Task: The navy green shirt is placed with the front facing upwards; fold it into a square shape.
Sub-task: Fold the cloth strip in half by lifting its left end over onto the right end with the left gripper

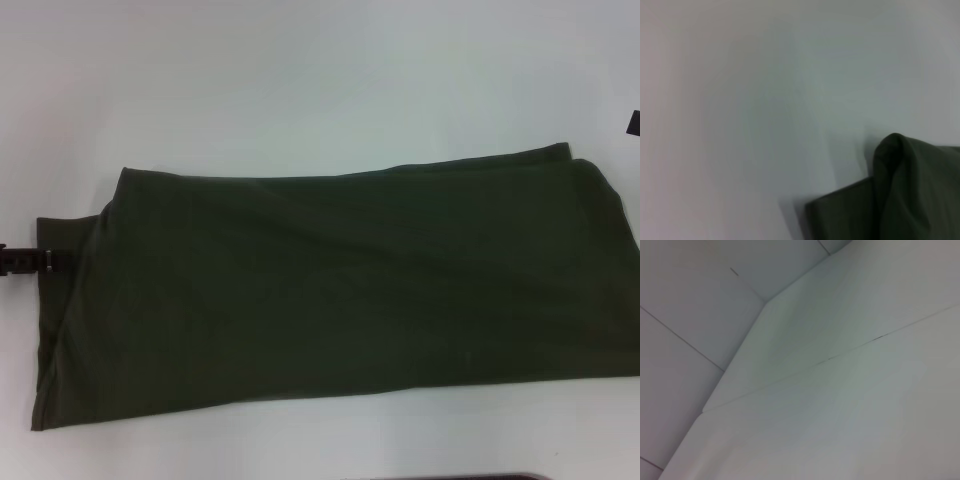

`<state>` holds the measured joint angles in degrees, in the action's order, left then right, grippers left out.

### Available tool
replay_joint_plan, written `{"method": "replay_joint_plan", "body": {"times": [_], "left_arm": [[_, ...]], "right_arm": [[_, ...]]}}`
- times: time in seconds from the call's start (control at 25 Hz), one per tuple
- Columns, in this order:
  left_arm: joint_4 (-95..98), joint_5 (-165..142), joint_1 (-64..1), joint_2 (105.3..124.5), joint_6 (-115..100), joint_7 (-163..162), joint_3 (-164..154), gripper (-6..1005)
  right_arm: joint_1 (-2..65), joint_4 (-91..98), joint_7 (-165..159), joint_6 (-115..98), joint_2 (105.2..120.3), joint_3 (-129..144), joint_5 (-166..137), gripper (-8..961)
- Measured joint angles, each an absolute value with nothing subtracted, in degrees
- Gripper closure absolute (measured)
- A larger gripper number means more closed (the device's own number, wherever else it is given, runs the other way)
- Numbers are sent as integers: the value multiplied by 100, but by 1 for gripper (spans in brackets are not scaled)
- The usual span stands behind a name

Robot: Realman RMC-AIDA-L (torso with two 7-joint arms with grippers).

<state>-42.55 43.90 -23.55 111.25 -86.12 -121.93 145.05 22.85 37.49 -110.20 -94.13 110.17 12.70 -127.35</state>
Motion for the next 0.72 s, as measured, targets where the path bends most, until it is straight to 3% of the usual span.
{"method": "replay_joint_plan", "body": {"times": [0.72], "left_arm": [[-4253,4043,-2713,11218,-8979,-12355,14362,218]], "right_arm": [[2294,3743,-11026,-9382,10992,1265,-12726,58]]}}
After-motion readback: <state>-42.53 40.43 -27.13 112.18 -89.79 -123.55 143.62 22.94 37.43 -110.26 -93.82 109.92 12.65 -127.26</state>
